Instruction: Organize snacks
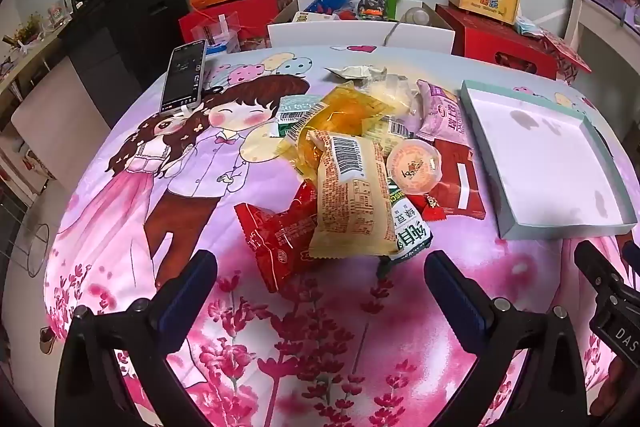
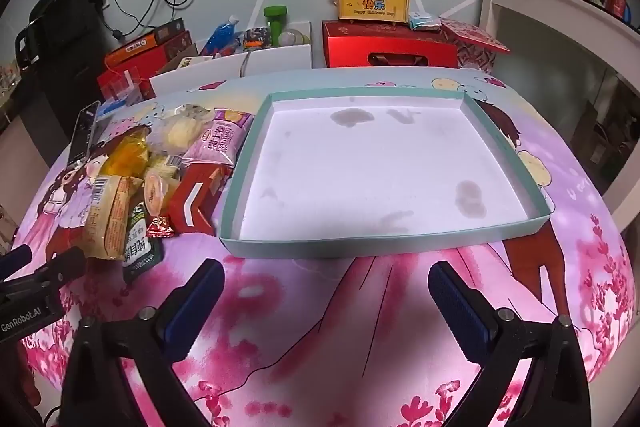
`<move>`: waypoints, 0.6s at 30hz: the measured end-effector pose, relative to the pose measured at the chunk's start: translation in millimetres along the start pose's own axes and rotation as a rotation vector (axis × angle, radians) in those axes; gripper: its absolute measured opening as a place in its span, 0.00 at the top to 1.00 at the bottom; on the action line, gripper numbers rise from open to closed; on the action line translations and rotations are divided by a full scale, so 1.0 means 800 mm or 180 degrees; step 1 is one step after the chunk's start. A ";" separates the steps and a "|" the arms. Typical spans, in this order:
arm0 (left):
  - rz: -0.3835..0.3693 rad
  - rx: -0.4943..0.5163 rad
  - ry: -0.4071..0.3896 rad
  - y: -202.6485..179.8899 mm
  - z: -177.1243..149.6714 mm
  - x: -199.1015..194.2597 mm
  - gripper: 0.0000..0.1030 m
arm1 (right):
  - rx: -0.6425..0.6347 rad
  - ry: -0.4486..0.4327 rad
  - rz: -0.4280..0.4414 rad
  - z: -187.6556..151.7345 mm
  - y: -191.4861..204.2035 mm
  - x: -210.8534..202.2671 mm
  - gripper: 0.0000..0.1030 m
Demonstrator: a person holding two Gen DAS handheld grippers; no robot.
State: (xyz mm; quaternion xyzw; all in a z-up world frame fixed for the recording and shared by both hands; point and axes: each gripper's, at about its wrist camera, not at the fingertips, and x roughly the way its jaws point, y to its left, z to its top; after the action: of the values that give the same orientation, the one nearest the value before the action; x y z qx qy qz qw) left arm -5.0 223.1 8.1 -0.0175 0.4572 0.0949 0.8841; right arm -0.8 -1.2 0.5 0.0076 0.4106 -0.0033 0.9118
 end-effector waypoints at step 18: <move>0.0032 0.0019 0.0013 0.000 0.000 0.002 0.00 | 0.0019 0.0011 0.0020 -0.001 -0.001 -0.003 0.00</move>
State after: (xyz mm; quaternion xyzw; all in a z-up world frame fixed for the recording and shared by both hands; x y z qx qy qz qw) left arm -4.3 223.7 6.6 -0.0128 0.4593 0.0979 0.8828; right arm -2.7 -2.1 1.7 0.0116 0.4122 -0.0016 0.9110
